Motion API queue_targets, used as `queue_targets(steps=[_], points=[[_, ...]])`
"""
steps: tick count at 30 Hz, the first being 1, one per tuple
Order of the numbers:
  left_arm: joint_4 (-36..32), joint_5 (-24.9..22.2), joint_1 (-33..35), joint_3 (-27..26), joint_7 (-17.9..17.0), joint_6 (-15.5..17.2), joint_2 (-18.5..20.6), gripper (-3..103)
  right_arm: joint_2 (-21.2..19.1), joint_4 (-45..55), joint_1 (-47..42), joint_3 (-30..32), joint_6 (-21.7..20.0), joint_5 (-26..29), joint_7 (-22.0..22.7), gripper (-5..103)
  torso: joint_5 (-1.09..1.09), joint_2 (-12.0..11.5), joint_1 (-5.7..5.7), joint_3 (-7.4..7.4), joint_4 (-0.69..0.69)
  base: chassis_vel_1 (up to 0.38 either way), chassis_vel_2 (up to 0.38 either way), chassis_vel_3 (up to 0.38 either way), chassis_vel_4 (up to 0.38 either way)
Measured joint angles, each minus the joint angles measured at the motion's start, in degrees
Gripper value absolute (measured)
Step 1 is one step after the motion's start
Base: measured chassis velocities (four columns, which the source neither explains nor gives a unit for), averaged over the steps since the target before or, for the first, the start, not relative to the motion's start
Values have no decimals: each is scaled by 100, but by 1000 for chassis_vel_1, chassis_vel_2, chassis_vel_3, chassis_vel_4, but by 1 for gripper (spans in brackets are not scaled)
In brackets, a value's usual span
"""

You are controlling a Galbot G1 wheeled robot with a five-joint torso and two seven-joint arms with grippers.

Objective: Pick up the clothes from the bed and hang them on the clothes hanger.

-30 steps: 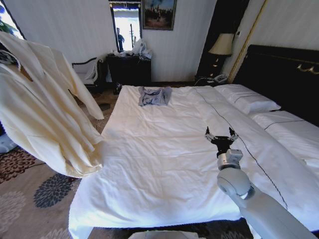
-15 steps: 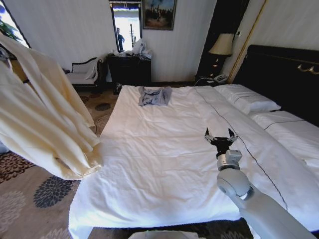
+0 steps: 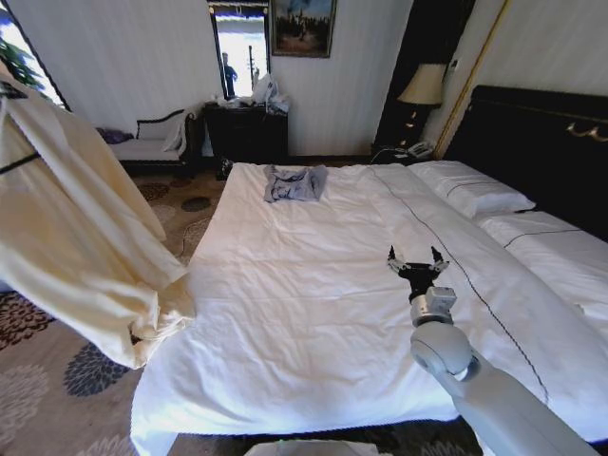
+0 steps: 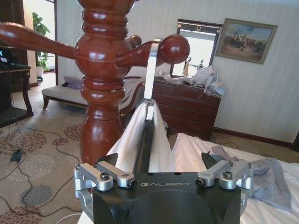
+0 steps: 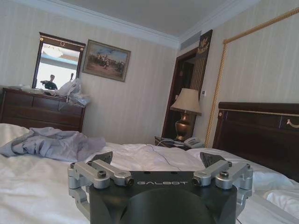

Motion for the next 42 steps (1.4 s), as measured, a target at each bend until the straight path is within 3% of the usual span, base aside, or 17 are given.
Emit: queue_targets(steps=[19, 26, 32, 33, 35, 36, 39, 40, 42], points=[[-334, -310, -471, -2, -237, -39, 114, 100, 55, 14, -78, -40, 32, -78, -9, 100, 0, 0, 0, 0, 0, 0, 0, 0, 0], [-594, -126, -701, 12, 126, -306, 69, 100, 31, 92, -181, 131, 293, 12, -234, 100, 1, 0, 0, 0, 0, 0, 0, 0, 0], [-1085, 502, -758, 2, 707, -890, -140, 100, -46, 373, -424, 434, 509, 255, -560, 100, 0, 0, 0, 0, 1, 0, 0, 0, 0], [-1277, 680, -711, 1, 809, -1103, -221, 100, -46, 441, -547, 537, 538, 274, -642, 100, 2, 0, 0, 0, 2, 0, 0, 0, 0], [-1738, 1027, -580, 19, 853, -1398, -570, 100, -15, 603, -924, 855, 585, 298, -817, 100, 3, 0, -1, -1, 2, 0, 0, 0, 0], [-1738, 1027, -580, 19, 853, -1398, -570, 100, -15, 603, -924, 855, 585, 298, -817, 100, 3, 0, -1, -1, 2, 0, 0, 0, 0], [-2491, 2034, -190, 198, 864, -1735, -1329, 100, 119, 901, -1644, 1394, 655, 350, -1080, 100, 0, 0, 0, 0, -5, 0, 0, 0, 0], [-2491, 2034, -190, 198, 864, -1735, -1329, 100, 119, 901, -1644, 1394, 655, 350, -1080, 100, 0, 0, 0, 0, -5, 0, 0, 0, 0], [-2897, 2547, 151, 266, 811, -1861, -1756, 100, 173, 1045, -2013, 1631, 693, 327, -1235, 100, 0, 0, 0, 0, -3, 0, 0, 0, 0]])
